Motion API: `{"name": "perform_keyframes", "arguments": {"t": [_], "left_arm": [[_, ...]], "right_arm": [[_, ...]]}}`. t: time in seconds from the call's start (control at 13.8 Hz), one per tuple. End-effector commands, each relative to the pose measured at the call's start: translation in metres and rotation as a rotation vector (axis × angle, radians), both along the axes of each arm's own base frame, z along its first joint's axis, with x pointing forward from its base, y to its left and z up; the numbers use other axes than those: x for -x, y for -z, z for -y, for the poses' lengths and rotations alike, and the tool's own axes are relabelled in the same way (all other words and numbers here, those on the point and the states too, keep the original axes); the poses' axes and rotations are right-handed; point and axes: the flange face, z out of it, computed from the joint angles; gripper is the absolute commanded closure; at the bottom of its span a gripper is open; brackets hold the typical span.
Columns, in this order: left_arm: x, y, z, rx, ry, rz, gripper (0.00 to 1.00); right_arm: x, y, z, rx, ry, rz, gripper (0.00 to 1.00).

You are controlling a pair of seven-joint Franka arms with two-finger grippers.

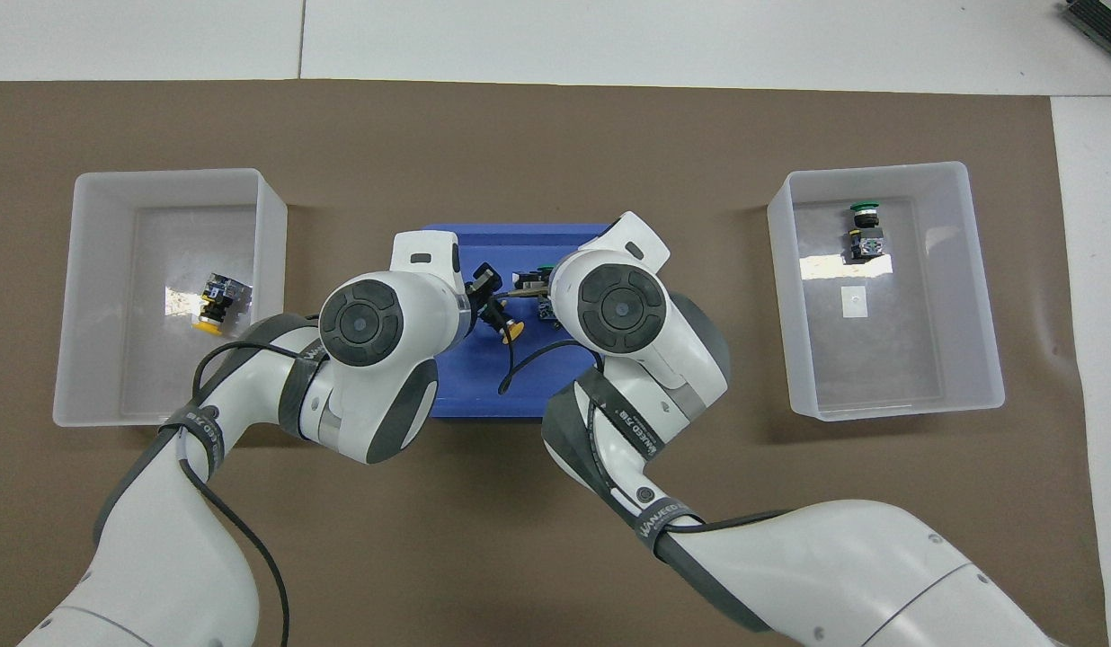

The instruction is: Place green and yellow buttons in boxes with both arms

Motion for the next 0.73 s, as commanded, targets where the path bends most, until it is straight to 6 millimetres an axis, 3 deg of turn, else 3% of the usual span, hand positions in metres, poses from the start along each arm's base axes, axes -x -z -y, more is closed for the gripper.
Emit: {"name": "perform_keyframes", "arguments": {"t": [0.0, 0.15, 0.36, 0.65], "left_arm": [[0.0017, 0.0124, 0.0052, 0.015, -0.016, 0.016, 0.42], [0.0035, 0.0183, 0.0040, 0.009, -0.015, 0.009, 0.43], [0.0041, 0.0192, 0.0037, 0.006, -0.009, 0.007, 0.55], [0.0042, 0.0201, 0.0018, -0.006, -0.004, -0.006, 0.82]], "right_arm": [[-0.0073, 0.0019, 0.0017, -0.027, 0.022, 0.030, 0.00], [-0.0097, 0.0023, 0.0038, -0.033, 0.025, 0.035, 0.00], [-0.0131, 0.0067, 0.0085, -0.040, 0.028, 0.041, 0.00], [-0.0128, 0.0096, 0.0110, -0.036, 0.029, 0.036, 0.00]]}}
